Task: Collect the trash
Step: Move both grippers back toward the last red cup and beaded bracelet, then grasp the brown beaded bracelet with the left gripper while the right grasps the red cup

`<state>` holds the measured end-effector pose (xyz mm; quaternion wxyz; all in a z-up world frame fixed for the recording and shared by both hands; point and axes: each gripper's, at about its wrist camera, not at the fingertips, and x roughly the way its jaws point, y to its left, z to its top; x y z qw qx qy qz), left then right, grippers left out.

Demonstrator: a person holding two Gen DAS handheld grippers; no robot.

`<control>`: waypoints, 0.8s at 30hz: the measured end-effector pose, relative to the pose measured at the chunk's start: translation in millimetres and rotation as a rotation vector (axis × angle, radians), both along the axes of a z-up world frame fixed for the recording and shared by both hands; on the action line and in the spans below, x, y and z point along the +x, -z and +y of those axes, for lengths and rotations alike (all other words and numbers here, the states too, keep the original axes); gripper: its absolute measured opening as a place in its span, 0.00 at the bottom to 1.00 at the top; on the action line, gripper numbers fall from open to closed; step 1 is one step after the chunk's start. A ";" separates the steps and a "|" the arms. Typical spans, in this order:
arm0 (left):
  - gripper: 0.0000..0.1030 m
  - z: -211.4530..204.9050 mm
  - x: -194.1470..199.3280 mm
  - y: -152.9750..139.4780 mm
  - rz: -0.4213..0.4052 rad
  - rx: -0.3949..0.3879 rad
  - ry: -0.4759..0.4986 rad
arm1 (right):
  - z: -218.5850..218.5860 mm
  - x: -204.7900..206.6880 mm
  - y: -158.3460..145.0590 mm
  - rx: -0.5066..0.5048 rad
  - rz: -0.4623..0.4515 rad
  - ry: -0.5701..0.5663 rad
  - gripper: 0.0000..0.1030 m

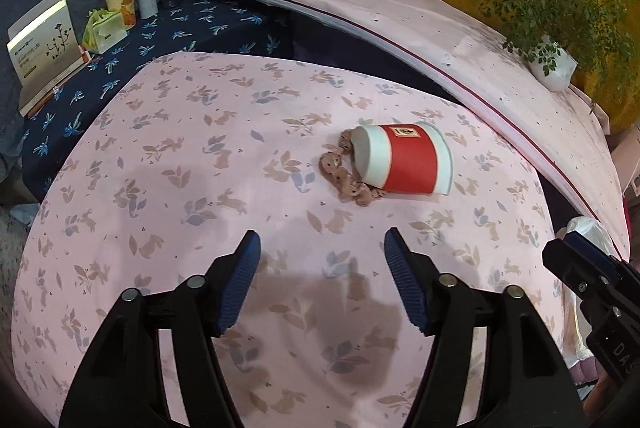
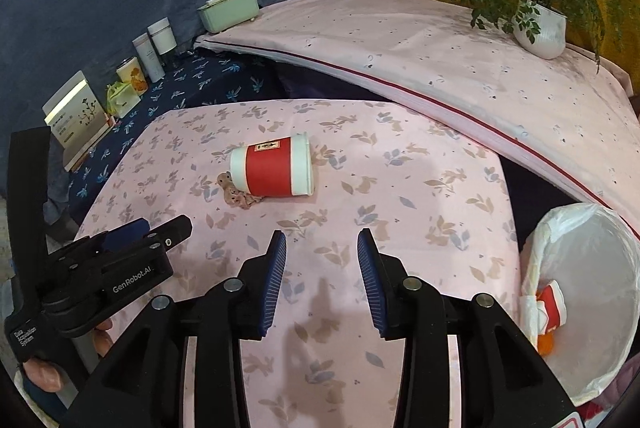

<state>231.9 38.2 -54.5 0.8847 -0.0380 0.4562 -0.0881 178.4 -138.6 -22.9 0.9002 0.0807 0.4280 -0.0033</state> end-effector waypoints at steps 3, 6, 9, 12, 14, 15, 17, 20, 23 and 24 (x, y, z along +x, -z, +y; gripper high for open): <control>0.63 10.8 14.1 3.2 0.002 0.000 -0.012 | 5.2 16.6 7.6 0.018 0.006 -0.012 0.35; 0.64 16.1 30.6 8.0 0.020 -0.014 -0.015 | 7.9 34.6 17.2 0.044 0.014 -0.018 0.37; 0.65 15.2 49.6 14.6 0.044 -0.044 -0.006 | 7.3 52.8 25.8 0.066 0.015 -0.018 0.42; 0.65 8.8 67.8 23.3 0.071 -0.075 0.017 | 2.2 71.3 35.7 0.097 0.023 -0.022 0.45; 0.65 3.2 77.9 30.4 0.082 -0.080 0.036 | -1.4 82.6 43.0 0.117 0.032 -0.027 0.45; 0.65 0.6 81.9 33.6 0.086 -0.084 0.047 | -2.9 87.8 46.6 0.125 0.036 -0.034 0.45; 0.64 -2.9 90.6 41.3 0.104 -0.100 0.065 | -4.4 96.2 53.3 0.143 0.041 -0.060 0.45; 0.58 -6.6 98.4 50.2 0.125 -0.130 0.094 | -4.5 105.6 62.1 0.158 0.045 -0.104 0.45; 0.55 -10.9 101.2 54.0 0.115 -0.129 0.119 | -2.2 112.4 69.2 0.164 0.046 -0.153 0.45; 0.51 -12.1 101.5 54.2 0.108 -0.128 0.131 | -1.5 113.4 70.6 0.162 0.046 -0.166 0.45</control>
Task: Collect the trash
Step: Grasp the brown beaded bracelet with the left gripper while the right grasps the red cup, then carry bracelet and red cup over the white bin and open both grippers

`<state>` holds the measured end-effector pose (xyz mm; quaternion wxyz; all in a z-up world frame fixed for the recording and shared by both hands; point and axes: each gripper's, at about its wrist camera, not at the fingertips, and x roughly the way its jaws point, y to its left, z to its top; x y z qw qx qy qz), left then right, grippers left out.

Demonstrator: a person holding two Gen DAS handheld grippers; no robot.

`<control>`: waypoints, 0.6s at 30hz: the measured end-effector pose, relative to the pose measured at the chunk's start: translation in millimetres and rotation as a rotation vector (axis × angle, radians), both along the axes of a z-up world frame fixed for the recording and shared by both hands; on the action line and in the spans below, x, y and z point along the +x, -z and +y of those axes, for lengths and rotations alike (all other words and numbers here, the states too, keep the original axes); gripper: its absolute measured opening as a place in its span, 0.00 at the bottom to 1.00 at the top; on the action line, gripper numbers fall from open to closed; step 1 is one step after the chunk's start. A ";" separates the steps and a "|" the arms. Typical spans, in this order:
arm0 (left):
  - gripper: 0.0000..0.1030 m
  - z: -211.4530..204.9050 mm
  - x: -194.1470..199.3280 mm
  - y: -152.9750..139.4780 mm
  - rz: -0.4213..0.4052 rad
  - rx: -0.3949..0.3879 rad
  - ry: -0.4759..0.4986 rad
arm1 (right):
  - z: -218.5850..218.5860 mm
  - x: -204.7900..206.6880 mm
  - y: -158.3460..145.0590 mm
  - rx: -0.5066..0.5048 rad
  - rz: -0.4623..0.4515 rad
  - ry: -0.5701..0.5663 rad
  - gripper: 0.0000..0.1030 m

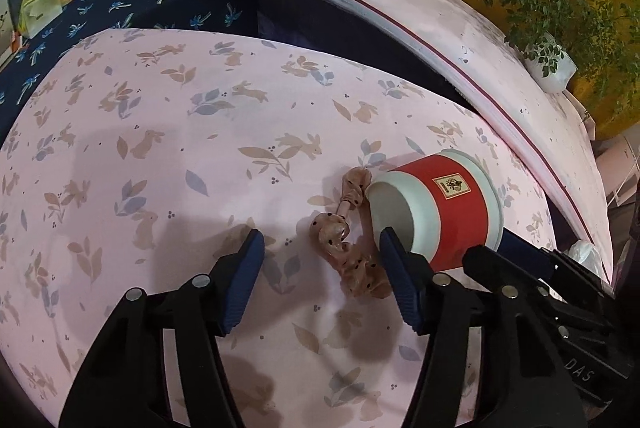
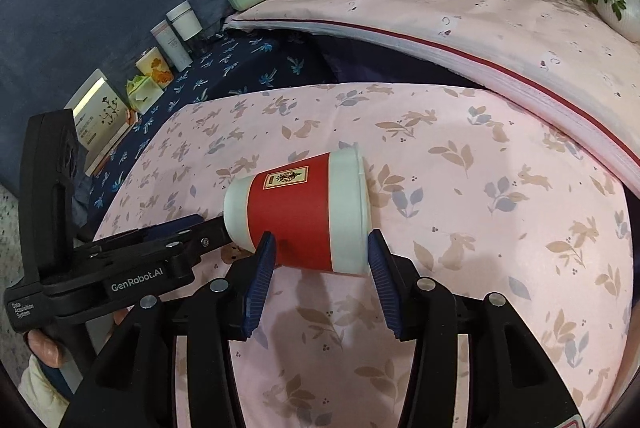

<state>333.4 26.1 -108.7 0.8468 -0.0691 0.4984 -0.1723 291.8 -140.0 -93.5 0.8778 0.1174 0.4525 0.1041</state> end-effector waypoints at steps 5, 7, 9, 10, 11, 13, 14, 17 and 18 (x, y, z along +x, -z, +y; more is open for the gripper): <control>0.18 -6.7 -1.3 4.1 0.014 -0.004 0.061 | -0.4 -2.4 4.1 0.035 0.005 -0.025 0.21; 0.13 -11.2 -6.0 3.9 0.006 0.003 0.081 | -1.1 -9.1 2.0 0.041 -0.001 -0.020 0.18; 0.10 -16.5 -10.6 3.4 0.001 0.013 0.095 | -1.4 -17.7 -2.7 0.038 -0.010 -0.015 0.14; 0.07 -19.7 -13.9 2.2 -0.003 0.014 0.101 | -1.6 -22.2 -5.8 0.033 -0.014 -0.008 0.12; 0.05 -22.9 -17.0 0.6 -0.009 0.020 0.106 | -2.3 -27.8 -9.4 0.027 -0.019 0.001 0.10; 0.05 -30.2 -25.2 -4.6 -0.034 0.044 0.108 | -4.9 -39.3 -17.5 0.014 -0.025 0.021 0.08; 0.04 -33.4 -29.3 -7.4 -0.042 0.052 0.109 | -5.8 -45.1 -21.9 -0.001 -0.028 0.036 0.07; 0.04 -41.7 -42.8 -17.0 -0.059 0.062 0.113 | -9.8 -60.6 -34.1 -0.027 -0.035 0.067 0.06; 0.04 -44.5 -48.0 -20.3 -0.069 0.070 0.113 | -11.1 -65.9 -38.2 -0.037 -0.036 0.078 0.06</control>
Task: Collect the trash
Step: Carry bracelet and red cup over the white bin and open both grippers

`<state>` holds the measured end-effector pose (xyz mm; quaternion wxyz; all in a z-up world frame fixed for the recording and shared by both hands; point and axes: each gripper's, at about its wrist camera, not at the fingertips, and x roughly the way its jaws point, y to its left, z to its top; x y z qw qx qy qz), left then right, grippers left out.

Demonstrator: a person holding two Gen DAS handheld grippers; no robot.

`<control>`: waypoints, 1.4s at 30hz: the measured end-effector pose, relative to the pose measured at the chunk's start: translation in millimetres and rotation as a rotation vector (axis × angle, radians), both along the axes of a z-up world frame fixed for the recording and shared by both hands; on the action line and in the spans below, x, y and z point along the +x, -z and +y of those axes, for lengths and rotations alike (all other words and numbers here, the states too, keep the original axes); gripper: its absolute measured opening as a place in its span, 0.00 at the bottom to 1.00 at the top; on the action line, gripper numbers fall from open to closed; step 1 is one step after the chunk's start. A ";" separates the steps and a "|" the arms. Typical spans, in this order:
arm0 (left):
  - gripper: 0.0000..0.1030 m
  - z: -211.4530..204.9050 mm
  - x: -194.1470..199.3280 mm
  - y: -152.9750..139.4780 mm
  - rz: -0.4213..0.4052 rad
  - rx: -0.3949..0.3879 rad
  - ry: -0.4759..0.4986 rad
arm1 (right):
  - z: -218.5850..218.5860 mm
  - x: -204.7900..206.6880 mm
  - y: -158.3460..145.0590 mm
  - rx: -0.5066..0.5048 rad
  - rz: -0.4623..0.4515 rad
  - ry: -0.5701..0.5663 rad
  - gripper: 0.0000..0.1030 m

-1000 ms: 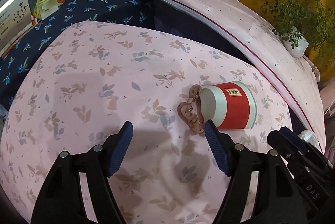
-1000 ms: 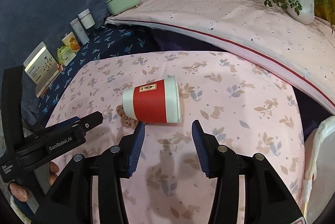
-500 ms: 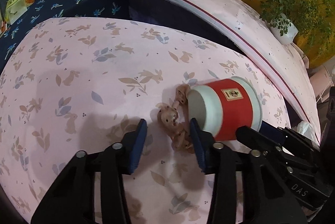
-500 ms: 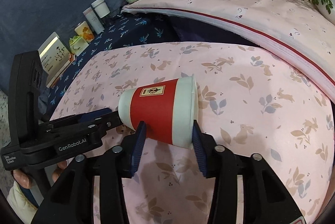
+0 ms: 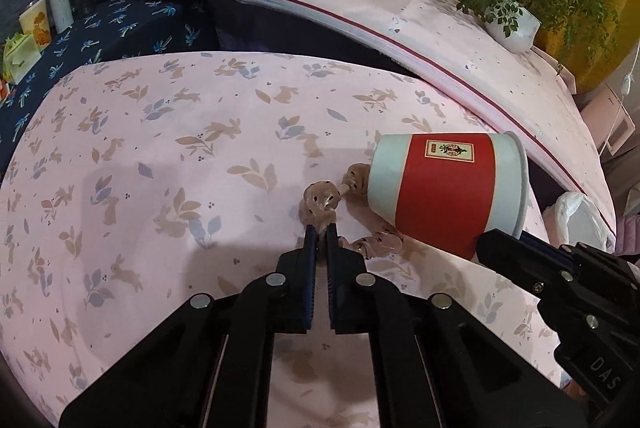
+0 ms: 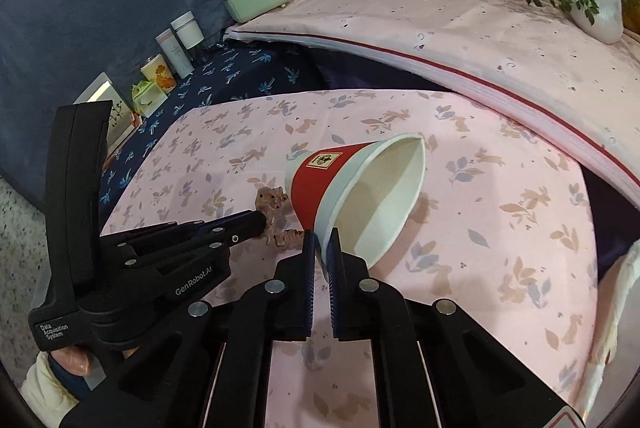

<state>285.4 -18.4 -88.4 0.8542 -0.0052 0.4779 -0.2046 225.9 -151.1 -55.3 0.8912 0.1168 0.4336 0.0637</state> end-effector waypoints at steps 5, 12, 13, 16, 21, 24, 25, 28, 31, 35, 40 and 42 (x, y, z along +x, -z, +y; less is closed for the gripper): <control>0.03 -12.0 -28.3 -17.7 -0.039 0.039 -0.007 | -9.1 -26.0 -18.8 -0.083 -0.011 0.063 0.03; 0.03 -31.6 -68.8 -42.0 -0.070 0.062 -0.007 | -29.7 -61.7 -38.2 -0.107 -0.026 0.130 0.03; 0.03 -35.1 -74.4 -44.8 -0.072 0.061 -0.004 | -33.5 -67.9 -41.3 -0.110 -0.030 0.138 0.03; 0.03 -48.1 -93.0 -52.9 -0.077 0.060 0.010 | -43.9 -86.7 -48.3 -0.120 -0.042 0.168 0.03; 0.03 -71.6 -122.7 -62.5 -0.075 0.043 0.040 | -66.7 -117.8 -53.8 -0.132 -0.045 0.215 0.03; 0.03 -86.5 -140.0 -68.3 -0.080 0.033 0.064 | -83.4 -135.9 -55.3 -0.151 -0.041 0.253 0.03; 0.03 -91.7 -145.3 -70.2 -0.079 0.026 0.072 | -89.1 -141.6 -55.3 -0.164 -0.040 0.268 0.03; 0.03 -105.9 -158.0 -75.1 -0.069 -0.002 0.094 | -106.5 -156.7 -54.2 -0.171 -0.033 0.303 0.03; 0.03 -122.1 -168.9 -79.2 -0.073 -0.008 0.121 | -121.7 -169.3 -52.7 -0.180 -0.027 0.333 0.03; 0.03 -145.5 -181.1 -83.1 -0.076 -0.014 0.160 | -140.0 -181.5 -50.4 -0.194 -0.018 0.369 0.03; 0.03 -170.6 -186.5 -82.8 -0.052 -0.048 0.201 | -156.1 -190.1 -48.2 -0.214 -0.007 0.390 0.03; 0.03 -180.3 -187.1 -79.8 -0.035 -0.060 0.220 | -160.9 -190.5 -47.7 -0.224 -0.002 0.396 0.03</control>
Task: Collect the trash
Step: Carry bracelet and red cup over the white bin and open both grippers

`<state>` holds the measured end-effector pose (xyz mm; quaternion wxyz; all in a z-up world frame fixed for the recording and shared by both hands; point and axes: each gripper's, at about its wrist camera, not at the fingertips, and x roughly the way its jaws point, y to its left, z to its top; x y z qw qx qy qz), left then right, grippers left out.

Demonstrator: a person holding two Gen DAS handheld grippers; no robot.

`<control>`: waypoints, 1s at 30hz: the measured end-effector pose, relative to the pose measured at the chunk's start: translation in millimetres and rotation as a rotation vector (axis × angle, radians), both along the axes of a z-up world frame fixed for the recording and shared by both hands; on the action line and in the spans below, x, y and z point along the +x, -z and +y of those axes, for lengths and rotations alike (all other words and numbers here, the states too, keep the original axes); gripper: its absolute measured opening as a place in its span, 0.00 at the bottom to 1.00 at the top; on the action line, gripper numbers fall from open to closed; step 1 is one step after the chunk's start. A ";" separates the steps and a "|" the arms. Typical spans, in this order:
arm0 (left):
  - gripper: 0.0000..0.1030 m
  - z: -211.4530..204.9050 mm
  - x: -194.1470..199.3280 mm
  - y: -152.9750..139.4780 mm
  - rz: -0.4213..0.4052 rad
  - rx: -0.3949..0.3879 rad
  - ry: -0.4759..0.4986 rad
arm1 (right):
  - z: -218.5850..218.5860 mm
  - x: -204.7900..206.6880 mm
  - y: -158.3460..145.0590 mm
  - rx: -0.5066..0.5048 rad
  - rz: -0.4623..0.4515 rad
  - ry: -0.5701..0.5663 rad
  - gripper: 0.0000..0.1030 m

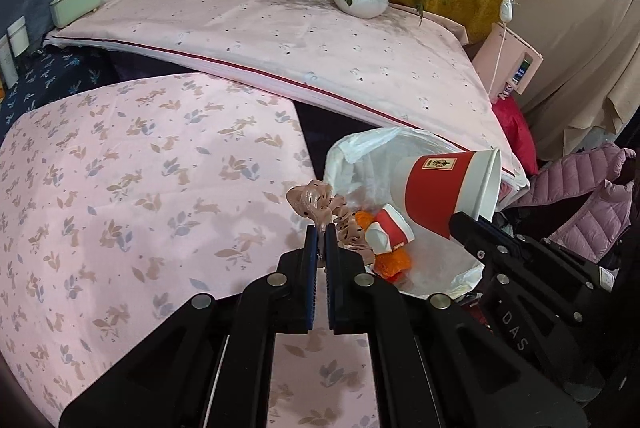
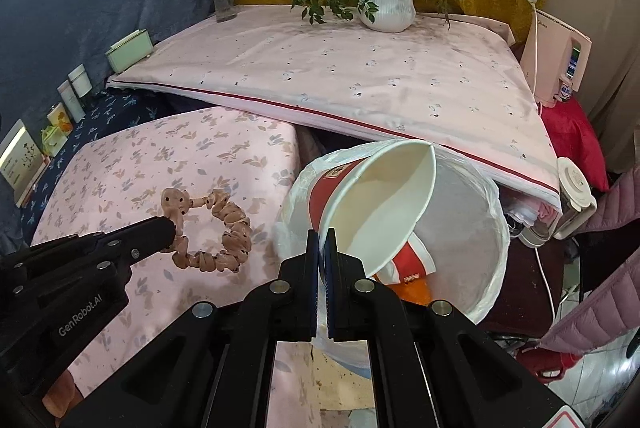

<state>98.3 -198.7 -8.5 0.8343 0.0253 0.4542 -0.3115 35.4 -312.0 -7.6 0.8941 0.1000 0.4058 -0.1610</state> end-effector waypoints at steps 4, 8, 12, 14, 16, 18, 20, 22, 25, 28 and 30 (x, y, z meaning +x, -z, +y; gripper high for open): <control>0.03 -22.8 -3.2 3.4 0.016 -0.017 0.042 | -13.2 -2.4 3.3 -0.004 0.011 0.023 0.03; 0.04 -42.2 -4.4 4.2 0.013 -0.025 0.072 | -24.5 -4.4 7.3 -0.002 0.023 0.042 0.03; 0.09 -51.5 -2.7 7.5 0.019 -0.032 0.073 | -31.3 -4.2 10.4 -0.011 0.032 0.050 0.03; 0.20 -51.5 -1.9 8.5 0.013 -0.025 0.062 | -33.6 -3.0 11.4 -0.016 0.038 0.048 0.03; 0.34 -49.1 -0.3 9.7 0.004 -0.012 0.041 | -35.1 -1.0 12.3 -0.025 0.045 0.045 0.03; 0.38 -44.6 1.4 10.8 -0.010 0.007 0.010 | -34.8 0.7 12.7 -0.036 0.051 0.038 0.03; 0.38 -38.7 3.8 12.0 -0.024 0.030 -0.018 | -33.3 2.8 13.4 -0.046 0.060 0.025 0.03; 0.38 -31.4 5.5 13.6 -0.039 0.058 -0.048 | -30.0 5.6 14.6 -0.055 0.069 0.009 0.03; 0.38 -19.0 7.0 13.9 -0.071 0.098 -0.091 | -22.3 9.7 17.7 -0.074 0.084 -0.014 0.03; 0.38 -6.3 9.7 14.2 -0.079 0.118 -0.128 | -16.3 13.9 22.2 -0.081 0.101 -0.033 0.03; 0.38 1.0 10.7 14.0 -0.081 0.125 -0.145 | -12.9 16.2 25.7 -0.077 0.113 -0.041 0.03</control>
